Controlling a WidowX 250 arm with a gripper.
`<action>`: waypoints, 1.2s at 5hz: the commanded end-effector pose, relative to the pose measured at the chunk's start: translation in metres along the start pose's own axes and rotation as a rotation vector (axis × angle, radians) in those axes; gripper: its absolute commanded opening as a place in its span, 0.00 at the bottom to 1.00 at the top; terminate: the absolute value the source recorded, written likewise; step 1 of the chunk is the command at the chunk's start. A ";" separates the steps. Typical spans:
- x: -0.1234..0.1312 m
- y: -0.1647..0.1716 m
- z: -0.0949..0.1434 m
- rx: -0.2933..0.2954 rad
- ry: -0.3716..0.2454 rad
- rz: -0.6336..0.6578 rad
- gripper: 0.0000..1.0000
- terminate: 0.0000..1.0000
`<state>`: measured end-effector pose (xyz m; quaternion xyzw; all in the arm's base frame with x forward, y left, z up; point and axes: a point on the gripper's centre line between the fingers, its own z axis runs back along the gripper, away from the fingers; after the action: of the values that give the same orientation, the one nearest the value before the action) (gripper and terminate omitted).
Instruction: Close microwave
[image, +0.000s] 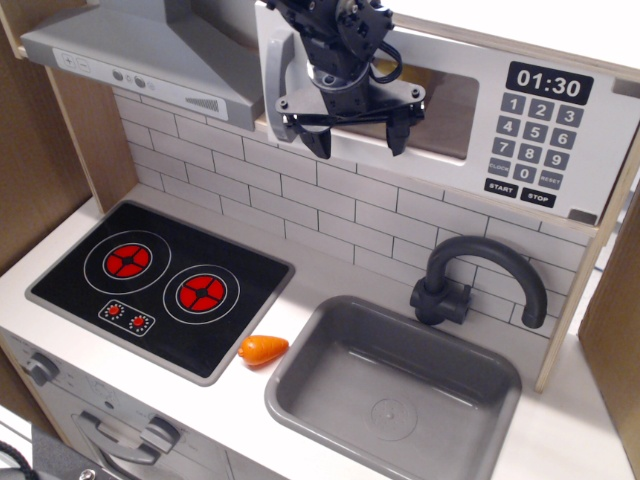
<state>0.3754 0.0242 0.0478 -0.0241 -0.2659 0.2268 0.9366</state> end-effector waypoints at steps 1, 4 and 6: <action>0.028 -0.010 0.012 -0.025 -0.067 0.032 1.00 0.00; 0.021 -0.005 0.020 -0.019 -0.061 0.031 1.00 0.00; -0.017 0.006 0.056 0.036 0.031 0.012 1.00 0.00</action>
<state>0.3251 0.0203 0.0640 -0.0068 -0.2222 0.2381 0.9455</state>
